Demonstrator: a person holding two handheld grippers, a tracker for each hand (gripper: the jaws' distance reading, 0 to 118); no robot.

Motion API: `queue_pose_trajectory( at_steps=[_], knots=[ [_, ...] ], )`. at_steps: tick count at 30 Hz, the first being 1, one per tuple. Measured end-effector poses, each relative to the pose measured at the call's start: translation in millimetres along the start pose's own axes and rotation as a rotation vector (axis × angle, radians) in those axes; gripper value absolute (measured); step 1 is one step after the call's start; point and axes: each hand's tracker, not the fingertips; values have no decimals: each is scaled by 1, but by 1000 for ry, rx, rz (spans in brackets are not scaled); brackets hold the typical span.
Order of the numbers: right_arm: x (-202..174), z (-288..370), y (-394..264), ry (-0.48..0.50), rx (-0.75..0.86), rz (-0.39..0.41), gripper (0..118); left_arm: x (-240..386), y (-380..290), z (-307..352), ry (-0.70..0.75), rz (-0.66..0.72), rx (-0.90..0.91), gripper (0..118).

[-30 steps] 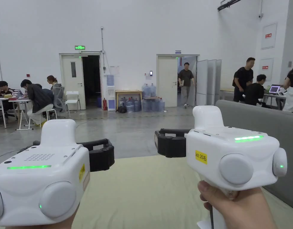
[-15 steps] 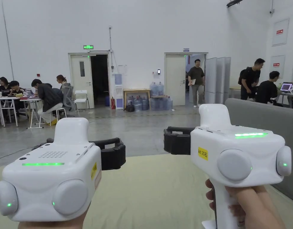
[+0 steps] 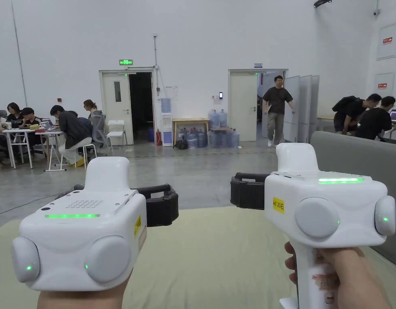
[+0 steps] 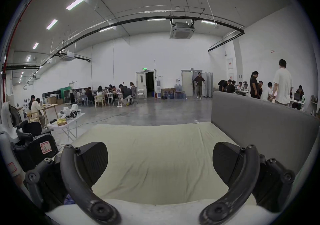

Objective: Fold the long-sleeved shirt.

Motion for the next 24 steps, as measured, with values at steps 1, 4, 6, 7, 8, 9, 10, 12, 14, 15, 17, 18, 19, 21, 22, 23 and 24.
queue_pose_trajectory(
  at_steps=[1,4,6,7,8,9,10,12,14,15,17,18,19,21,22,23,24],
  knots=[
    [1,0,0,6,-10,-9,118,0,-1,0,6,-3,-3,118],
    [0,-2,-3,0,-28,-13,118,-1,-3,-2,18,-10,-36,118],
    [-2,-3,-6,-9,-37,-8,118,-2,-4,-3,19,-7,-50,118],
    [-2,-2,-7,-8,-41,-5,118,-2,-5,-3,18,-6,-54,118],
    [-3,-2,-7,-6,-42,-4,118,-2,-5,-2,19,-5,-55,118],
    [-3,-2,-7,-3,-44,-3,118,-3,-6,-1,21,-6,-54,118],
    [-3,-2,-7,-2,-44,-3,118,-3,-5,-1,20,-2,-54,118],
    [-5,-1,-7,-3,-45,0,118,-5,-4,1,0,18,-57,118],
    [-5,-1,-6,-2,-43,1,118,-6,-3,1,-12,34,-61,118],
    [-5,0,-5,-1,-43,-2,118,-6,-3,1,-14,36,-59,118],
    [-5,1,-5,0,-38,-11,118,-5,-2,2,-12,26,-55,118],
    [-5,1,-5,-1,-37,-13,118,-5,-2,2,-11,23,-54,118],
    [-5,1,-5,-1,-37,-14,118,-5,-2,2,-15,25,-57,118],
    [-5,1,-5,-3,-38,-14,118,-8,-2,2,-40,50,-64,118],
    [-5,1,-5,-3,-40,-14,118,-9,-2,2,-46,59,-64,118],
    [-5,1,-5,-3,-41,-13,118,-9,-2,2,-46,64,-65,118],
    [-5,1,-5,-4,-41,-13,118,-9,-2,2,-42,63,-64,118]
  ],
)
